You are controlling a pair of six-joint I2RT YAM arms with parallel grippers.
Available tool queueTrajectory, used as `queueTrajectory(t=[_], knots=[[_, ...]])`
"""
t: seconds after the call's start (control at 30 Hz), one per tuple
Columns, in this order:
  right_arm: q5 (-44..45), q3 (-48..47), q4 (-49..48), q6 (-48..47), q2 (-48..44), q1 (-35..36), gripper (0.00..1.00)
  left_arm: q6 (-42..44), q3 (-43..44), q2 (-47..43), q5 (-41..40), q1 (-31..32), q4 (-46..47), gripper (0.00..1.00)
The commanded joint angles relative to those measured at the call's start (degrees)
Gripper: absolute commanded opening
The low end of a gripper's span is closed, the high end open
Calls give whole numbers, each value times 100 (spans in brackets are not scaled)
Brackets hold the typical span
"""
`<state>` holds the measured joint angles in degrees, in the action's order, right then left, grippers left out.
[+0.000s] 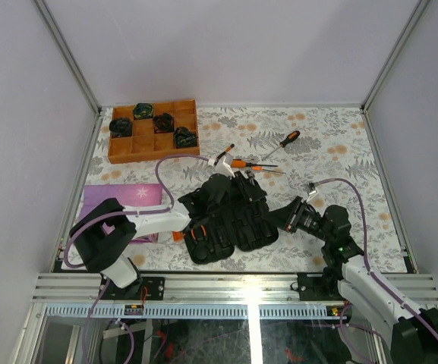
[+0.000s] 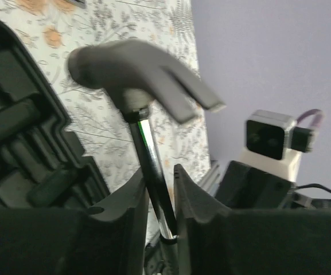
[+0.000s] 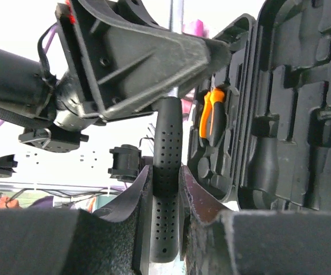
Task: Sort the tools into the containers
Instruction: Pick up the hammer at the center of the board.
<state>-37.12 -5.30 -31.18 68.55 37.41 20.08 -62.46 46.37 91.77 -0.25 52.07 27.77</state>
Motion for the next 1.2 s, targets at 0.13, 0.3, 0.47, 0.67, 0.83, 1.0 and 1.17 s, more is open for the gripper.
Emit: queueTrajectory(t=[0.13,0.3,0.47,0.67,0.83,1.0,1.17], knots=[[-103,-539,119,-643,-39,-18,4,262,74,-401,-354,23,-295,0],[275,-1050,1332,-1678,-211,-17,46,434,-78,-979,-865,23,-1131,0],[768,-1615,2425,-2431,-447,-5,72,634,-70,-1615,-1562,21,-2414,0],[1960,-2442,3824,-3176,-825,208,80,632,-297,-2589,-2239,22,-3442,0],[3126,-2953,4406,-3499,-739,901,83,636,-802,-3402,-2257,-1,-3443,0],[4386,-3381,4372,-3604,16,2278,83,707,-1019,-3944,-2245,-37,-3587,0],[5990,-3823,3870,-3683,1071,4019,84,614,-1019,-4316,-2366,-81,-3935,0]])
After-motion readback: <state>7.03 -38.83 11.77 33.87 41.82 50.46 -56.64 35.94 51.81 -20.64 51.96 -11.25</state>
